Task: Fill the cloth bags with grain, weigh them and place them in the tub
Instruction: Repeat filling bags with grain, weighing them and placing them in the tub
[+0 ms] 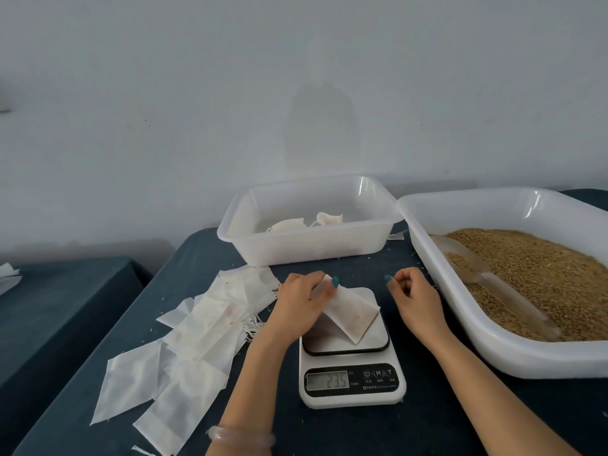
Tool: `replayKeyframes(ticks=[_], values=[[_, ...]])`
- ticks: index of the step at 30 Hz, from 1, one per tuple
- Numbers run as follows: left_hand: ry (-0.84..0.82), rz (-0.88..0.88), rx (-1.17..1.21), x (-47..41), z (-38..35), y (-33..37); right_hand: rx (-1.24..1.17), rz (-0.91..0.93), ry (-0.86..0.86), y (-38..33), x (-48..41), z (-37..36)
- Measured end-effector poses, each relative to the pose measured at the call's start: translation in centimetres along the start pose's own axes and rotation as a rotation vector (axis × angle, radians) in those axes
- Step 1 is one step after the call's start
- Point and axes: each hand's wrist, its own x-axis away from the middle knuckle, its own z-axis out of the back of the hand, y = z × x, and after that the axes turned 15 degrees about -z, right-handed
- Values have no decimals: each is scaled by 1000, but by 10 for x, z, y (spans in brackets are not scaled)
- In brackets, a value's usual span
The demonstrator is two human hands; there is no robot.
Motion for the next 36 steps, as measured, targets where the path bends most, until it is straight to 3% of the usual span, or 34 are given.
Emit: replayKeyframes(ticks=[7,13,15,20,22,26,30,32,33,36], values=[[165,153,76,-23,38,-1,2,-5,-10,1,0,-1],[404,144,-426,-76,121,-45,4,-3,-19,0,2,-1],[325,141,-480,-88,134,-63,21,7,-14,-1,2,-1],[-249,190,-579,-81,127,-103,43,6,-15,-2,3,0],[-343,186,-554,-70,124,-112,40,8,-17,-2,3,0],[-311,155,-577,-56,132,-108,41,-1,-22,-2,3,0],[-41,127,-621,-36,146,-93,31,-8,-23,-2,3,0],[-21,205,-698,-25,157,-85,28,-10,-22,-2,3,0],[-123,291,-741,-18,162,-81,32,-10,-21,-2,3,0],[-676,553,-797,5,172,-71,41,-9,-20,-2,4,0]])
